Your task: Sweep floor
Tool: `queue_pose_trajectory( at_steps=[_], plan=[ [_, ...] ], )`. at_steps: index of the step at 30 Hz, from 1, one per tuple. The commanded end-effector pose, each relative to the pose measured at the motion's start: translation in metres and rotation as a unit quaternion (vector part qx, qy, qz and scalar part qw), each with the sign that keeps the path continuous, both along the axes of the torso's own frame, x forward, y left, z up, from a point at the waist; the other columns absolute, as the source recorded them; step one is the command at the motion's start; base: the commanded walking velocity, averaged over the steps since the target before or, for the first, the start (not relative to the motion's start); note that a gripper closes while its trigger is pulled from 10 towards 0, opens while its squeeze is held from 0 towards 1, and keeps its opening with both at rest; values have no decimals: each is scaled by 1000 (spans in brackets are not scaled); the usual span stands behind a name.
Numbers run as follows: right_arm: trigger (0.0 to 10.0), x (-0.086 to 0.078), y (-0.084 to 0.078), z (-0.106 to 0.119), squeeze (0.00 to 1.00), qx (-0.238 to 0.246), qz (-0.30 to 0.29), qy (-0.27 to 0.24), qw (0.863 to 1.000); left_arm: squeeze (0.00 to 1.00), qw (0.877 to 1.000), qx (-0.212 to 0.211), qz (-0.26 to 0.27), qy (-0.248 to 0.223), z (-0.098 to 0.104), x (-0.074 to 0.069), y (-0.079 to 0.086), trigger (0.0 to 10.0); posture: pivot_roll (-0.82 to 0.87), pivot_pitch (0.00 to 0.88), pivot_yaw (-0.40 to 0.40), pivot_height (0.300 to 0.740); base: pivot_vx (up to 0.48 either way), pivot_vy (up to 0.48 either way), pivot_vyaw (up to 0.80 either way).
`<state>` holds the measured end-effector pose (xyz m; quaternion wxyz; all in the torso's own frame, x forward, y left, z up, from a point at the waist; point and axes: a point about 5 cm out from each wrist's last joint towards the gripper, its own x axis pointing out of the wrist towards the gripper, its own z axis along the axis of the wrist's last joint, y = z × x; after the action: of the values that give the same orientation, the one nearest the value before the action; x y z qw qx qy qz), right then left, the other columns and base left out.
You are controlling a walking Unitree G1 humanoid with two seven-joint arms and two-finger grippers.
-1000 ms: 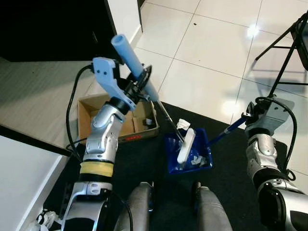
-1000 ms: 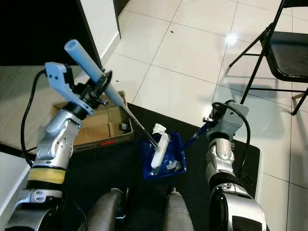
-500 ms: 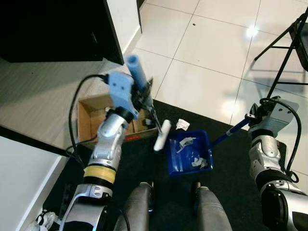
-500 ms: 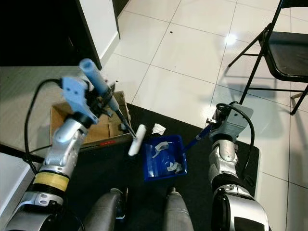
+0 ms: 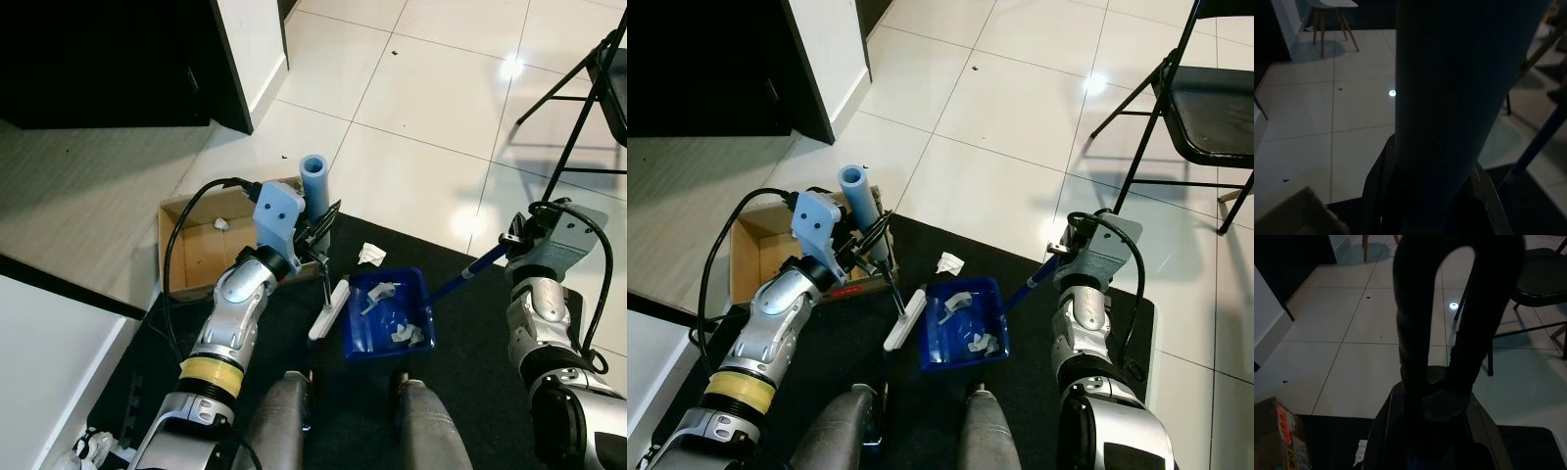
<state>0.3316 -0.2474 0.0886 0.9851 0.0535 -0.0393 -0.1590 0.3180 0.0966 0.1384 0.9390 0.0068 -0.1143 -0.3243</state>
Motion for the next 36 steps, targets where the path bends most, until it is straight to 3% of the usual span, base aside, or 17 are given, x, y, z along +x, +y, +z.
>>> queue_pose_trajectory(
  at_steps=[1,3,6,8,15,25,36],
  plan=[
    [10000,-4,-5,-5,0,1,-8,10,1000,0,999,-39,-4,-3,6,-1,-7,10000,12,217,18,740,0,0,0],
    [10000,-4,-4,-5,0,0,-7,10,1000,0,998,-56,2,-3,9,0,-8,10000,9,213,17,740,0,0,0],
    [10000,-4,-1,-6,0,-5,-3,16,1000,0,992,-126,22,3,24,6,-10,10000,10,207,17,740,0,0,0],
    [10000,-4,-1,-7,0,-6,-2,18,1000,0,991,-131,22,3,25,7,-11,10000,10,207,17,740,0,0,0],
    [10000,-2,6,-11,0,-22,32,45,998,0,992,-125,28,0,24,8,-7,10000,5,203,18,740,0,0,0],
    [10000,-1,15,-12,0,-15,71,35,997,0,992,-120,47,5,21,10,3,10000,8,200,12,740,0,0,0],
    [10000,-1,8,-13,0,23,46,38,998,0,992,-110,57,19,11,8,7,10000,8,196,15,740,0,0,0]
  ],
)
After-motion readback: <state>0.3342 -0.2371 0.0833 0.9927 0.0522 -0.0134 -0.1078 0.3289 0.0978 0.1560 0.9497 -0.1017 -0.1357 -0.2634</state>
